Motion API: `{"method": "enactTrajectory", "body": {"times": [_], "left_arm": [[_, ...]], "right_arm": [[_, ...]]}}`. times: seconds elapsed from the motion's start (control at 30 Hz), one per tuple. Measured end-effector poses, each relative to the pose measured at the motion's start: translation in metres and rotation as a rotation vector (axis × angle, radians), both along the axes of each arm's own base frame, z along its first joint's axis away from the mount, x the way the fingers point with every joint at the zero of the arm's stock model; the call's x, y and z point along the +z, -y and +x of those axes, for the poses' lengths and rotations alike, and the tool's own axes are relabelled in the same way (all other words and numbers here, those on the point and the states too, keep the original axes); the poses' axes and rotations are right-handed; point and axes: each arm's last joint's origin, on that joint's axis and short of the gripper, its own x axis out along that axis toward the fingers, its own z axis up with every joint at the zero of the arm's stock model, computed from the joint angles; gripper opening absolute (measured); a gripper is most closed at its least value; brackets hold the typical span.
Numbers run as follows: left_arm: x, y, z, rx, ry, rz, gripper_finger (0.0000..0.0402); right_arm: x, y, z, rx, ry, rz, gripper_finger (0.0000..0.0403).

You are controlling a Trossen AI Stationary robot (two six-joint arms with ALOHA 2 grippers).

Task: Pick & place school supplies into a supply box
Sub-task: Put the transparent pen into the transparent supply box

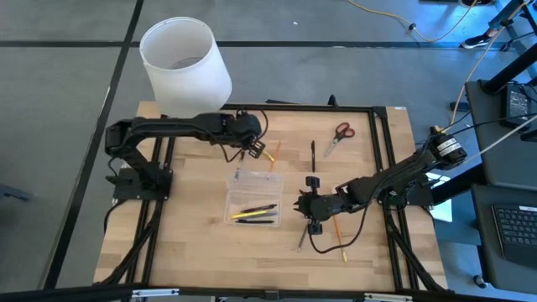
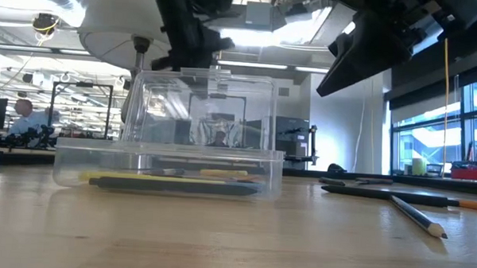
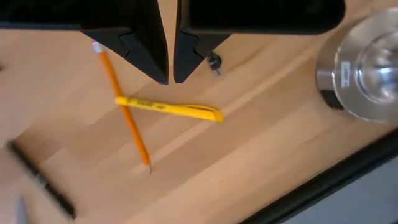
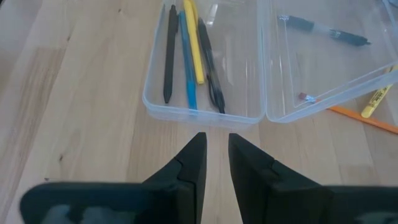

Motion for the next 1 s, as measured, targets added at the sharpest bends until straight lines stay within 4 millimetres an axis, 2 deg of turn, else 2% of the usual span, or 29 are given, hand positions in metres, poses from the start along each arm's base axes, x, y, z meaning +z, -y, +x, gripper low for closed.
{"method": "enactTrajectory", "body": {"times": [0.1, 0.33, 0.57, 0.8, 1.0], "left_arm": [[-0.011, -0.001, 0.006, -0.04, -0.055, 0.005, 0.0022], [-0.036, -0.004, 0.017, -0.006, -0.117, -0.027, 0.0021], [-0.052, -0.011, 0.021, 0.099, -0.119, -0.093, 0.0041], [-0.058, -0.018, 0.02, 0.104, -0.121, -0.157, 0.0089], [-0.058, -0.018, 0.02, 0.103, -0.122, -0.157, 0.0153]], "right_arm": [[0.0, 0.0, 0.0, 0.0, -0.005, -0.002, 0.0071], [-0.001, 0.0, -0.001, 0.006, -0.012, 0.003, 0.0071], [-0.001, 0.0, -0.001, 0.006, -0.012, 0.004, 0.0071], [-0.001, 0.0, -0.001, 0.006, -0.016, 0.003, 0.0071], [-0.001, 0.0, -0.001, 0.006, -0.018, 0.002, 0.0072]]}}
